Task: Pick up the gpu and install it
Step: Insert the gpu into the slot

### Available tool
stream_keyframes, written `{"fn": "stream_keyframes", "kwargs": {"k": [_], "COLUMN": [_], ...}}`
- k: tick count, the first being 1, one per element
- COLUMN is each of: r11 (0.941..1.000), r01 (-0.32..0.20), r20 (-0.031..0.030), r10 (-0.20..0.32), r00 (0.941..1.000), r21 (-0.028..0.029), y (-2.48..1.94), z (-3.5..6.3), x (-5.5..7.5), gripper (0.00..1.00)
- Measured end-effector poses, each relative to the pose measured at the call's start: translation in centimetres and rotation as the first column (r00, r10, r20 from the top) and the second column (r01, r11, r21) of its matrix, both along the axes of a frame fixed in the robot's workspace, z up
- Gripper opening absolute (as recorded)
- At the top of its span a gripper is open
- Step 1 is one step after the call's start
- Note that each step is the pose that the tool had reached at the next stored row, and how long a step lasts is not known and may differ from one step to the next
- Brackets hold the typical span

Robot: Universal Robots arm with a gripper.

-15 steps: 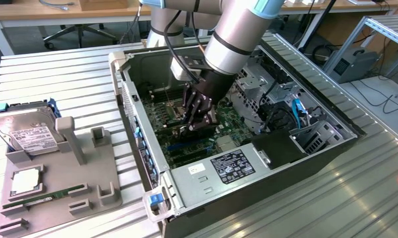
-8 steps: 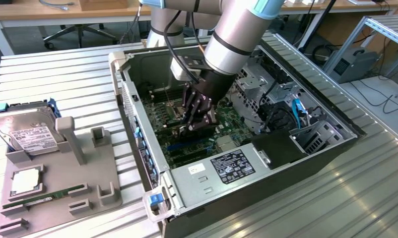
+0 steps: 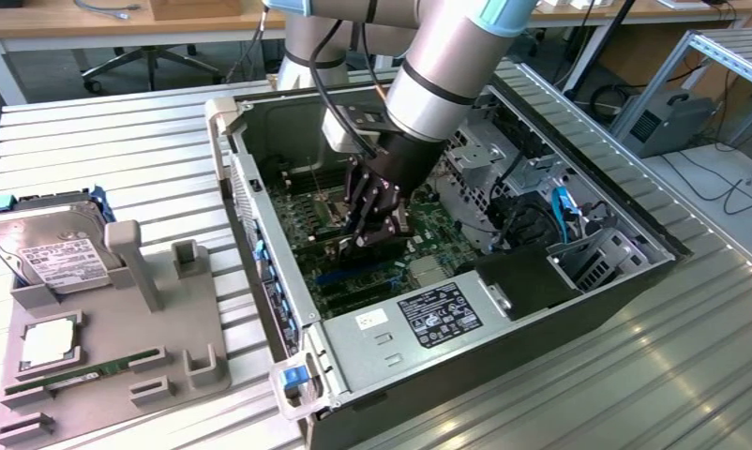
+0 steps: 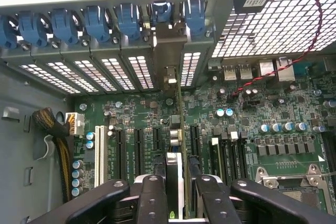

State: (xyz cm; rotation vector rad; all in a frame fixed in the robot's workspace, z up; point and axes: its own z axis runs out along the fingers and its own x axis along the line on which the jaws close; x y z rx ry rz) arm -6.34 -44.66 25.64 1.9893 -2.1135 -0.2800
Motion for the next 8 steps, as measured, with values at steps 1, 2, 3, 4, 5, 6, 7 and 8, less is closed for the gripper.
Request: {"fn": "stream_keyframes", "kwargs": {"k": [1, 2, 3, 4, 5, 6, 7, 8], "r11": [1.0000, 1.0000, 1.0000, 1.0000, 1.0000, 1.0000, 1.0000, 1.0000], "r01": [0.000, 0.000, 0.000, -0.002, -0.005, -0.007, -0.007, -0.007], "r20": [0.0000, 0.0000, 0.0000, 0.0001, 0.0001, 0.0000, 0.0001, 0.0001], "r10": [0.000, 0.000, 0.000, 0.002, 0.005, 0.007, 0.007, 0.007], "r00": [1.0000, 1.0000, 1.0000, 1.0000, 1.0000, 1.0000, 1.0000, 1.0000], "r21": [0.0000, 0.0001, 0.0001, 0.0001, 0.0002, 0.0003, 0.0002, 0.0003], "y": [0.00, 0.00, 0.00, 0.00, 0.00, 0.01, 0.01, 0.01], "z": [0.00, 0.00, 0.00, 0.00, -0.01, 0.00, 0.01, 0.03], "x": [0.00, 0.00, 0.00, 0.00, 0.00, 0.00, 0.00, 0.00], "gripper": [0.27, 0.27, 0.27, 0.27, 0.27, 0.27, 0.27, 0.27]}}
